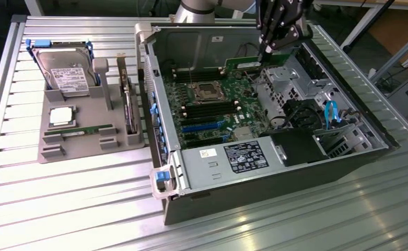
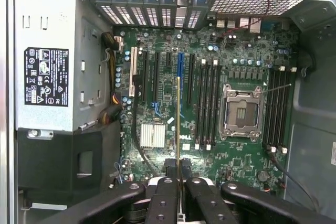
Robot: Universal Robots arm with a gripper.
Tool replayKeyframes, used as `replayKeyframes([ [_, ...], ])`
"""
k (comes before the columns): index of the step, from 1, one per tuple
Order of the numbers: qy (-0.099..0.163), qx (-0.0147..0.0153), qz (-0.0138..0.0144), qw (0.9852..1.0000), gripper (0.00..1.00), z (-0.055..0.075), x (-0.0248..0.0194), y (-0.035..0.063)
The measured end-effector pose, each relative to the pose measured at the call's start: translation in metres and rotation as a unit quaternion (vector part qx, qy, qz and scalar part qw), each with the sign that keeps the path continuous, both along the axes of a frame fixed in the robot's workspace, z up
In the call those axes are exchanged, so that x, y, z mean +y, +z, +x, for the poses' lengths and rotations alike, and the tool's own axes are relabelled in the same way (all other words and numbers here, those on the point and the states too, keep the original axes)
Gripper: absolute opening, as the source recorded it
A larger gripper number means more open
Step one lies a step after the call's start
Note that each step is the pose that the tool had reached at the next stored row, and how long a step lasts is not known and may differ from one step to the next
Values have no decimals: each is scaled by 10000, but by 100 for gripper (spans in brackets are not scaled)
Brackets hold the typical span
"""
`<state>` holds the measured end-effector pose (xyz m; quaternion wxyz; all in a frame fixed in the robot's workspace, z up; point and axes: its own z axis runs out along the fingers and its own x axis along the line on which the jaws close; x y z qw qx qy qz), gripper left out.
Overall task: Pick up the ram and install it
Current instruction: 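Insert the ram into the slot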
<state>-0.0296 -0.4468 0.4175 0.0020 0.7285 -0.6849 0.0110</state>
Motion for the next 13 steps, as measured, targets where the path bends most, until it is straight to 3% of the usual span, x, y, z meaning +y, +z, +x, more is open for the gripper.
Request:
replayKeyframes([
  [13,0,0,-1,10000,13,-107,0,-181],
])
